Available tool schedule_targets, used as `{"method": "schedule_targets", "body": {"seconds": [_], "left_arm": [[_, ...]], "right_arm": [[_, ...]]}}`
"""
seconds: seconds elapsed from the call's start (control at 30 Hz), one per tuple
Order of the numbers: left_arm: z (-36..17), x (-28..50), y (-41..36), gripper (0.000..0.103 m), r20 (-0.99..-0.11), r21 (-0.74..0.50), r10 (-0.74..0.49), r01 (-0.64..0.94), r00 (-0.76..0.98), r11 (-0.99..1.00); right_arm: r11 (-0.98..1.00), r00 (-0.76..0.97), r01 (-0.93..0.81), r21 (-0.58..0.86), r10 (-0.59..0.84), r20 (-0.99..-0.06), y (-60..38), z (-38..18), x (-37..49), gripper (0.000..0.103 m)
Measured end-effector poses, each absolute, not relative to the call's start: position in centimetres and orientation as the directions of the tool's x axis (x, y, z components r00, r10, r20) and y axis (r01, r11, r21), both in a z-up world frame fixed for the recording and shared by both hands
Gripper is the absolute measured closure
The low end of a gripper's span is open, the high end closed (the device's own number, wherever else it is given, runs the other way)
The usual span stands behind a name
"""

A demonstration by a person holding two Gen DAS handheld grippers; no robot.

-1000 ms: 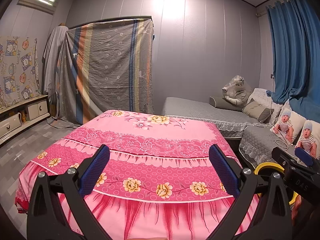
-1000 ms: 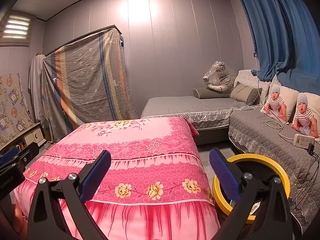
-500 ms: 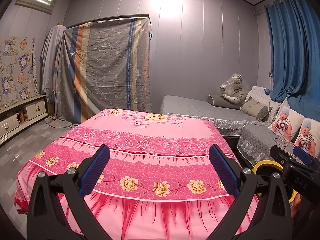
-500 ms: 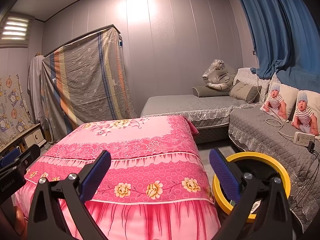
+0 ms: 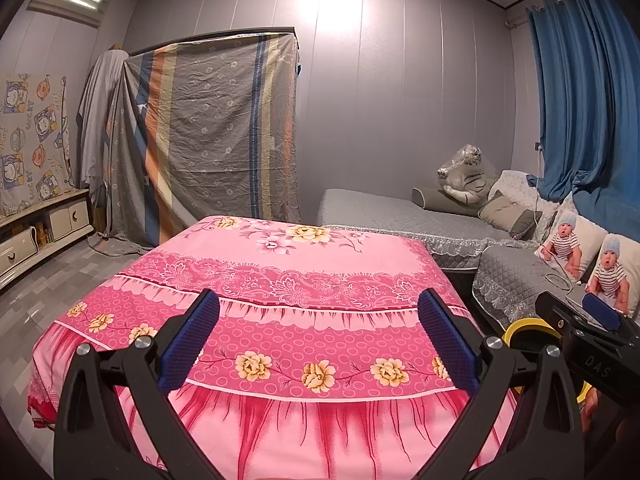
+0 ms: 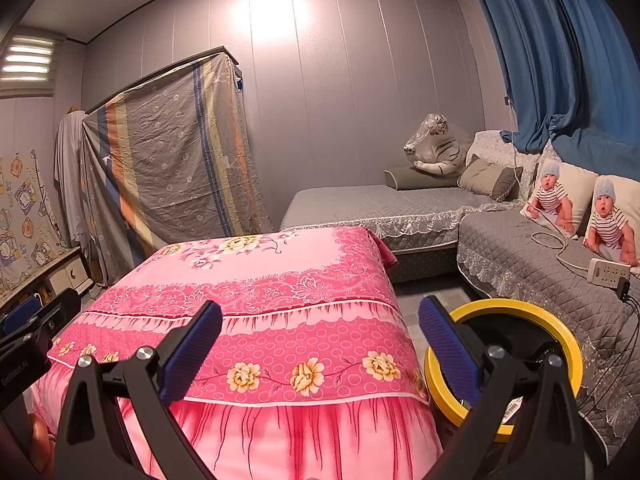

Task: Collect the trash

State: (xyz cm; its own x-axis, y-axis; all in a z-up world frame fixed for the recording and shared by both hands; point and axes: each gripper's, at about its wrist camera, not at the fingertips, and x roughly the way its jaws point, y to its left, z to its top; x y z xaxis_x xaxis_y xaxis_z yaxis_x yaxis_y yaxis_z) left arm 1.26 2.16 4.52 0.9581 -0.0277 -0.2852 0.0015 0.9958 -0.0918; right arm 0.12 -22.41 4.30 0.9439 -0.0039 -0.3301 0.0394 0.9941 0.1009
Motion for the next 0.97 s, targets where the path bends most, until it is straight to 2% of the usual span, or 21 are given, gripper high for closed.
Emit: {"method": "schedule_targets", "body": {"seconds": [0.97], "left_arm": [[4.15,1.34,1.67,0.008,-0.288,-0.086,-0.051,0.027,0.956,0.996]], "right_arm": [[0.993,0.941,0.039,0.109,0.000,-0.339,-22.55,4.36,0.23,0.008]]}}
